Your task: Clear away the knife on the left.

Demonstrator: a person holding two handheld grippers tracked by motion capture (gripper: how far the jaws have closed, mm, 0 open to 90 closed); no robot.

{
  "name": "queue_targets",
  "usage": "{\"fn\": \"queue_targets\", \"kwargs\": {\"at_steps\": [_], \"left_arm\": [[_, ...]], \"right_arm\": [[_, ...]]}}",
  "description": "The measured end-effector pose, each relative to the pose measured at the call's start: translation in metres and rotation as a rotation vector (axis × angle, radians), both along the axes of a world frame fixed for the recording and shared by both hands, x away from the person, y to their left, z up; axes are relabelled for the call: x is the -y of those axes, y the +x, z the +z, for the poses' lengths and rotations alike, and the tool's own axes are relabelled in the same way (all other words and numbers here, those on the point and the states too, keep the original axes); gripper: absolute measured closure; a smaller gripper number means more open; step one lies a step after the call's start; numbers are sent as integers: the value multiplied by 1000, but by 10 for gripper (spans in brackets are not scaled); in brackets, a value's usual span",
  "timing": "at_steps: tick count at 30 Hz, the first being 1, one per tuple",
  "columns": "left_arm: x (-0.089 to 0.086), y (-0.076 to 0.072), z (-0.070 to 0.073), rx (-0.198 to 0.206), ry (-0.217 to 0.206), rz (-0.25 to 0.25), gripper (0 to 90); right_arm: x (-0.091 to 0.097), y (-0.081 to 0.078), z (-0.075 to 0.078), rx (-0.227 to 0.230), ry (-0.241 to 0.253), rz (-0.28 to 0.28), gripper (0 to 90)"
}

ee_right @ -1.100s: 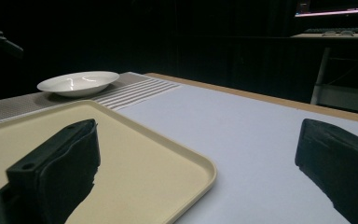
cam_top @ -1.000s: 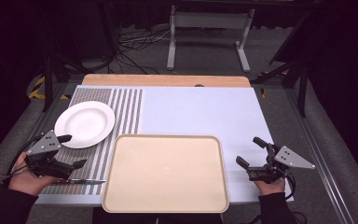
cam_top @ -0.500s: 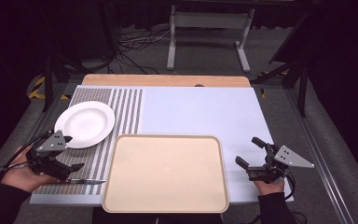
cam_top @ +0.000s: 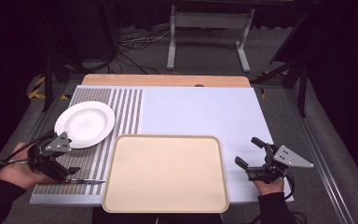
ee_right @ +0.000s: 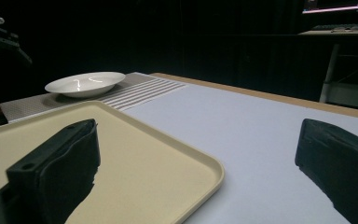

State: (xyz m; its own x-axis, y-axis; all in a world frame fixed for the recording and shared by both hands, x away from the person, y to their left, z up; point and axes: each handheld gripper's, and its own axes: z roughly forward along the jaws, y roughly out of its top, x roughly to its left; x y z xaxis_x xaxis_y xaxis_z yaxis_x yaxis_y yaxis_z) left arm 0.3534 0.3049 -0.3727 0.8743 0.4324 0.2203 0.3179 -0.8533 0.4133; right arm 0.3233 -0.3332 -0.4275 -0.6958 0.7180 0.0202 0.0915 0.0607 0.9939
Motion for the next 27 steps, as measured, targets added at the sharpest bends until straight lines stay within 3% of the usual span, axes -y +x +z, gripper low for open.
{"fn": "queue_targets", "kwargs": {"at_steps": [11,14,21,27], "left_arm": [[2,3,-7,-35,99,-69,52],[5,2,-12,-64,159,-117,59],[6,1,-23,-118,243,-165,80],[3,0,-33,-155,288,-215,135]], "right_arm": [[-1,0,0,0,-1,4,6],[-1,0,0,1,-2,6,6],[-2,0,0,-3,-6,13,6],[-2,0,0,-2,-4,10,6]]}}
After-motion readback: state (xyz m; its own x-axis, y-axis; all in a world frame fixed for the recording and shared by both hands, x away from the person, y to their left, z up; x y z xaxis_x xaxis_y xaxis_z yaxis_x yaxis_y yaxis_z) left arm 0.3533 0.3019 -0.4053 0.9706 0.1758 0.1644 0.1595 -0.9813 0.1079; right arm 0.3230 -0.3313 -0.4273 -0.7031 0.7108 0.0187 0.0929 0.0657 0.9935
